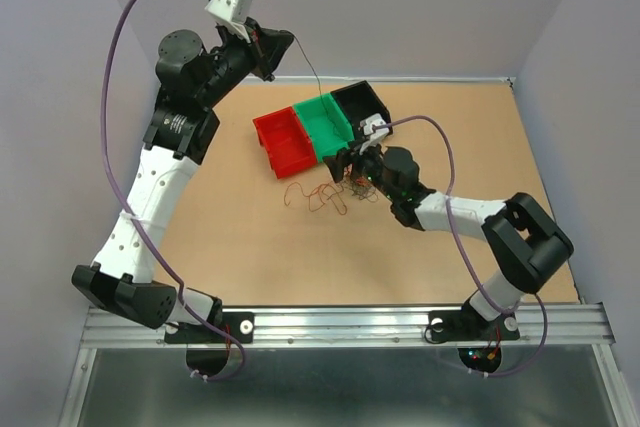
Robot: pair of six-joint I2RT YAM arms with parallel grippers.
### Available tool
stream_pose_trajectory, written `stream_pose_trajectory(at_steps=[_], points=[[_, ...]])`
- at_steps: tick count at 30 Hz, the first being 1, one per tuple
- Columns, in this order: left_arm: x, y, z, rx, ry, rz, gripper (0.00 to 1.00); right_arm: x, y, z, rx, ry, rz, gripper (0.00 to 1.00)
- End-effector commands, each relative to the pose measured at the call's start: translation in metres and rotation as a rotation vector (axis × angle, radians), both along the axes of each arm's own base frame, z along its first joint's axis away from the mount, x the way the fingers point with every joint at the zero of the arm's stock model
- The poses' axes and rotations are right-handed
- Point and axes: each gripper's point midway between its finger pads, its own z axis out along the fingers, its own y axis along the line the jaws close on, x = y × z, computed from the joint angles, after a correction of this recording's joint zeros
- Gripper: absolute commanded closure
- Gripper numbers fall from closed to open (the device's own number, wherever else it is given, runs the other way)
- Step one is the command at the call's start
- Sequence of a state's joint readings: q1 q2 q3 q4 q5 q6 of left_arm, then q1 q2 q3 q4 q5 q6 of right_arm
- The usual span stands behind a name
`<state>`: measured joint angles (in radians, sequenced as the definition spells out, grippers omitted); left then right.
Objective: Untangle the cables
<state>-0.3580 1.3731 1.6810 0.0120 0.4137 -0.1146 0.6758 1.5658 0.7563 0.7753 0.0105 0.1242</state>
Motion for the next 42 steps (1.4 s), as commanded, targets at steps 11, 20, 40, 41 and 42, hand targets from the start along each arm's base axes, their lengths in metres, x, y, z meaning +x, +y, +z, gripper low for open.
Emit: stream_pose_trajectory(at_steps=[11,20,40,41,42], points=[[-0.034,0.065,0.15,-0.215,-0.278,0.265,1.0,0.038,0.014,-0.06,-0.001,0.088,-0.093,0.86],[-0.072,0.208,0.212,-0.507,-0.43,0.882,1.0,0.003,-0.122,-0.156,0.115,0.479,-0.525,0.85],[0.007,0.063,-0.097,0.004,-0.146,0.282,1.0,-0.019,-0.102,-0.095,0.074,0.34,-0.28,0.64],[0.007,0.05,-0.109,0.038,-0.134,0.217,1.0,-0.021,-0.101,-0.092,0.076,0.332,-0.267,0.56],[0.008,0.027,-0.133,0.114,-0.117,0.086,1.0,-0.022,-0.1,-0.088,0.074,0.319,-0.261,0.41]])
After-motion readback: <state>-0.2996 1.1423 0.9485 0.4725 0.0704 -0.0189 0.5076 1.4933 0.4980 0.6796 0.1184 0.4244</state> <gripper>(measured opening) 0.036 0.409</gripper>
